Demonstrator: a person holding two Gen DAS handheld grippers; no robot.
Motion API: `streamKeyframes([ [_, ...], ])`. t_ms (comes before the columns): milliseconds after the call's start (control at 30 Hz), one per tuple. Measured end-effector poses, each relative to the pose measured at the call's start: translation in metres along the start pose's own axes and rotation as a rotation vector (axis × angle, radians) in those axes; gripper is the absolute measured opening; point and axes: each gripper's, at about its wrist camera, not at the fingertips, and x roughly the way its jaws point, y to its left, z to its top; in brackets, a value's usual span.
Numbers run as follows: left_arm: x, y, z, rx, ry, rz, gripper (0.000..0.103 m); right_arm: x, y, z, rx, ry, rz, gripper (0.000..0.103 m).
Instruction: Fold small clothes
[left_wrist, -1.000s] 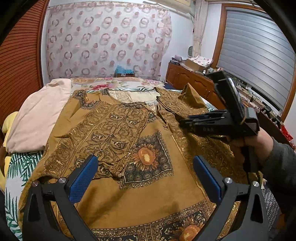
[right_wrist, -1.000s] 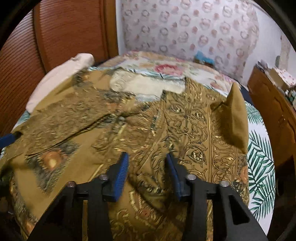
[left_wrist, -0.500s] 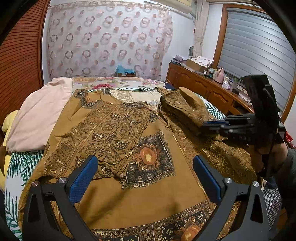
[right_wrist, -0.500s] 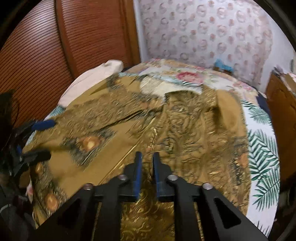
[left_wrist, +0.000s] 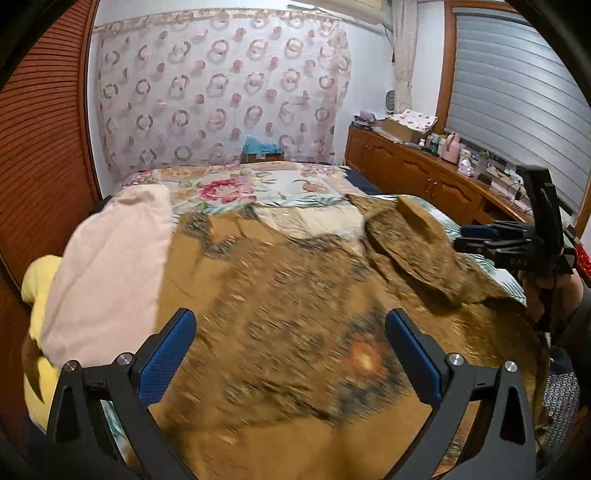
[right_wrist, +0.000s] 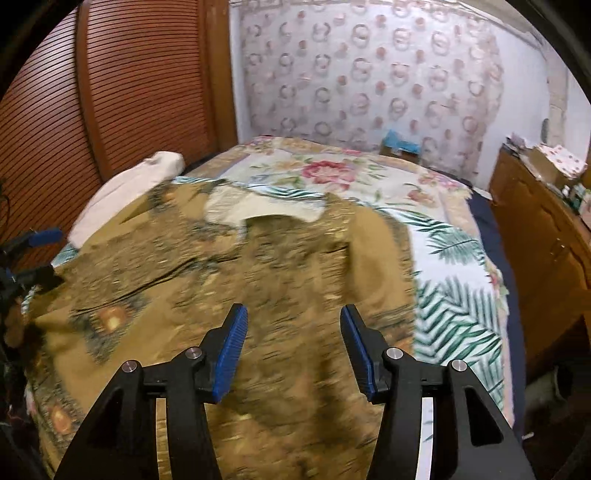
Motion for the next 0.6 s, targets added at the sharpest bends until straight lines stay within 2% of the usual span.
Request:
streamKeyframes([
  [100, 0.013, 0.017, 0.012, 0.009, 0.033, 0.008, 0.096, 0.015, -0.012, 0.006, 0.012, 0.017, -0.036, 0.055],
  [167, 0.026, 0.032, 0.020, 0.008, 0.068, 0.018, 0.084, 0.025, -0.021, 0.012, 0.026, 0.032, -0.046, 0.058],
  [267, 0.047, 0.050, 0.028, -0.005, 0.119, 0.028, 0.071, 0.041, -0.031, 0.020, 0.042, 0.051, -0.066, 0.061],
  [433, 0.077, 0.070, 0.037, 0.007, 0.189, 0.082, 0.069, 0.074, -0.041, 0.035, 0.063, 0.103, -0.086, 0.061],
  [600, 0.093, 0.070, 0.042, 0.039, 0.209, 0.115, 0.069, 0.091, -0.042, 0.050, 0.066, 0.121, -0.080, 0.061],
])
